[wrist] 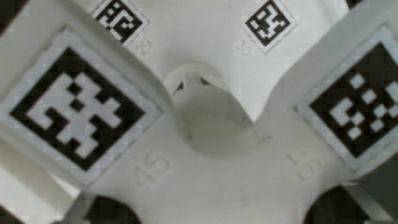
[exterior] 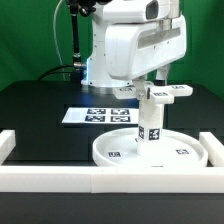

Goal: Assemble round table

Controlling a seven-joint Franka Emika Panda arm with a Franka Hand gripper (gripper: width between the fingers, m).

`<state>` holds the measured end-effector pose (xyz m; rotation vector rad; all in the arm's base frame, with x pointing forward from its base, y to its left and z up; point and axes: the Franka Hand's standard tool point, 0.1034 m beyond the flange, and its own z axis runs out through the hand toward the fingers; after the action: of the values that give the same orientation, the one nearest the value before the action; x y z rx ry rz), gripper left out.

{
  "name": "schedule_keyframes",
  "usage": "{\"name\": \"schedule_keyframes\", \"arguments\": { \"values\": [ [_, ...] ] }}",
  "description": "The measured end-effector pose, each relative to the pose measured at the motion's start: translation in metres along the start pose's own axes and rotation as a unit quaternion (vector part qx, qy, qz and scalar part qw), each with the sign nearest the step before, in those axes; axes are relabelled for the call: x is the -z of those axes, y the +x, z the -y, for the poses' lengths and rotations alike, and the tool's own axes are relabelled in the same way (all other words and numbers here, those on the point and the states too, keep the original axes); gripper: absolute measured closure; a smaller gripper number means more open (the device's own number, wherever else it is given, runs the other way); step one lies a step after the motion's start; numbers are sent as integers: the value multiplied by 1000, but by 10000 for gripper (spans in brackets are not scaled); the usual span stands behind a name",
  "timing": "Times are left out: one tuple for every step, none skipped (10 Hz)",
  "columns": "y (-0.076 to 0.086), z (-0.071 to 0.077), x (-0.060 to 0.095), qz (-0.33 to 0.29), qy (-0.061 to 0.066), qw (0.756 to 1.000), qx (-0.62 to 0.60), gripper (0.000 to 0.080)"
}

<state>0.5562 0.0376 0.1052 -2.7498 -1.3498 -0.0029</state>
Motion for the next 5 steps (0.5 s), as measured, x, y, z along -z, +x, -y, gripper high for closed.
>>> {"name": "schedule_keyframes", "arguments": {
  "values": [
    [0, 0, 0, -1, -1, 1000, 0, 356],
    [1, 0, 0, -1, -1, 1000, 1, 356],
    [1, -1, 0, -2, -2, 1000, 5, 356],
    [1, -2, 0, -3, -3, 1000, 9, 356],
    [1, -2, 0, -3, -3, 1000, 9, 356]
  ]
}}
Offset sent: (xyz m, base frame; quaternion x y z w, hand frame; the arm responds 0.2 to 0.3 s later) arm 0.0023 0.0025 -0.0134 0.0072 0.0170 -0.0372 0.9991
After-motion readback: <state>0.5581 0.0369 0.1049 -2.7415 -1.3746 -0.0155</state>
